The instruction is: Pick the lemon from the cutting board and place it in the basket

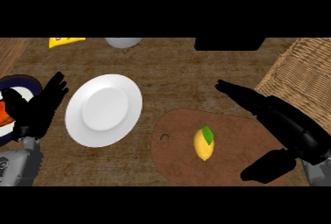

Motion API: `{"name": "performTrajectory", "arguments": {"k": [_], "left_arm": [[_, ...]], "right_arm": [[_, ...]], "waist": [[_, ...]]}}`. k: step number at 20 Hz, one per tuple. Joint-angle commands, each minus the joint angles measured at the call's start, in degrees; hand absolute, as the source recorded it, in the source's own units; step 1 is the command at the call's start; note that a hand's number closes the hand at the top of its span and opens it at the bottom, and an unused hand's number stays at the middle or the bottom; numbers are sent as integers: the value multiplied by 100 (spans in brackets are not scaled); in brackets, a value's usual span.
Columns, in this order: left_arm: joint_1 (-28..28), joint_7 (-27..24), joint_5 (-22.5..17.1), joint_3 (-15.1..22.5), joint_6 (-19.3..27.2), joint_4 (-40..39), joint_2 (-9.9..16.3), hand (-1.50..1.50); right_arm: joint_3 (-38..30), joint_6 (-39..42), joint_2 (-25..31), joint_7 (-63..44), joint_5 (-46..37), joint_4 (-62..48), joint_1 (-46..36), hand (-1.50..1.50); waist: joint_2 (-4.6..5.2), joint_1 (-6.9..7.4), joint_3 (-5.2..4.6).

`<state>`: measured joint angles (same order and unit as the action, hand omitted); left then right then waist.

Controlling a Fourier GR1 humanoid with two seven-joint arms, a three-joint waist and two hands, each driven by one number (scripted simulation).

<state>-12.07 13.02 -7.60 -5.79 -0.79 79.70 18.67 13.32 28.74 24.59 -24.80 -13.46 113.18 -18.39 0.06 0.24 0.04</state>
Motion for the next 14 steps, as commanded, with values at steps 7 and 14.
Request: {"name": "performTrajectory", "arguments": {"k": [7,14], "left_arm": [[32,-390,264,-47,-37,-360,-162,0],[-28,-101,226,-192,-137,-106,-147,0]], "right_arm": [[738,-836,-958,1134,-1553,-1565,123,-150],[877,-651,-1186,1094,-2092,-1889,290,-150]], "waist": [[1,-6,-5],[-8,-20,-4]]}}
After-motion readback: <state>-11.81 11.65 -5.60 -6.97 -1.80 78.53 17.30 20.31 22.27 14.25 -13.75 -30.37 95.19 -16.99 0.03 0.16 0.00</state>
